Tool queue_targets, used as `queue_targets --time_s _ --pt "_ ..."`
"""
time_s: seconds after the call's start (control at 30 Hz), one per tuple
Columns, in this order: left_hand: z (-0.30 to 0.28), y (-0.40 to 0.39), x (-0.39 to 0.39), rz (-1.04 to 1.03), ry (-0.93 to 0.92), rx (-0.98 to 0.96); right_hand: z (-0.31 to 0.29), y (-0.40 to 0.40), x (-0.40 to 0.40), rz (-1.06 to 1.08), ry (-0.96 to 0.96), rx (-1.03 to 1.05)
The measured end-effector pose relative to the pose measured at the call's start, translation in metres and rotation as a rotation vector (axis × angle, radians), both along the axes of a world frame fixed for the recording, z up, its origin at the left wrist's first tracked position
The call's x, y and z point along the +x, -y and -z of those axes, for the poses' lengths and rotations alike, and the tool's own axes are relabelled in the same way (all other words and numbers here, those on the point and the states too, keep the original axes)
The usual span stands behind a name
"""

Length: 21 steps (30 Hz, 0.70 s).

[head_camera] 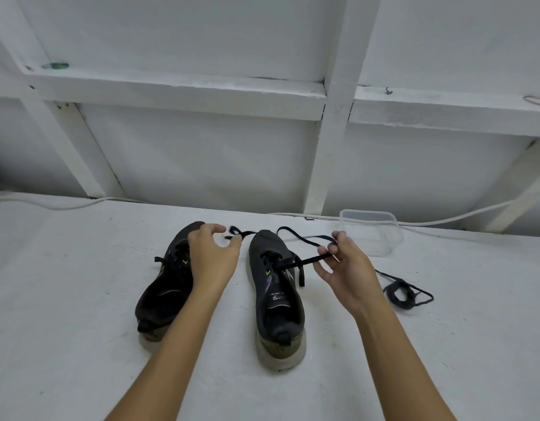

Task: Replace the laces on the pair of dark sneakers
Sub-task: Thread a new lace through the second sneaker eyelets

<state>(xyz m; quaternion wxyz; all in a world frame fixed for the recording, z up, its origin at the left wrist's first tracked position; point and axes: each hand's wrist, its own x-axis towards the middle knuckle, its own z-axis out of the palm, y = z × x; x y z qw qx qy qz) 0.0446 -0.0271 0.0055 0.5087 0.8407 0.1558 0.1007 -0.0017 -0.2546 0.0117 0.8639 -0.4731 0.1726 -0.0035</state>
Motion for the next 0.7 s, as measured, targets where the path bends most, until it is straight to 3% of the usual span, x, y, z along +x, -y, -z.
queue_targets --time_s 0.1,0.27,0.53,0.63,0.7 --pt "0.004 0.001 -0.005 0.080 0.058 0.154 0.002 0.008 0.001 0.035 0.046 0.053" --pt "0.001 0.022 -0.008 0.636 0.024 0.321 0.000 0.007 0.002 0.083 0.043 -0.064" --pt "-0.005 0.037 0.011 0.804 -0.109 0.647 -0.001 0.000 0.001 0.005 -0.064 -0.529" --pt "-0.008 0.038 0.013 0.779 -0.127 0.512 0.001 -0.002 0.002 0.041 -0.096 -0.520" --pt "-0.012 0.036 0.013 0.696 -0.248 0.219 0.001 -0.003 0.003 0.089 -0.106 -0.478"
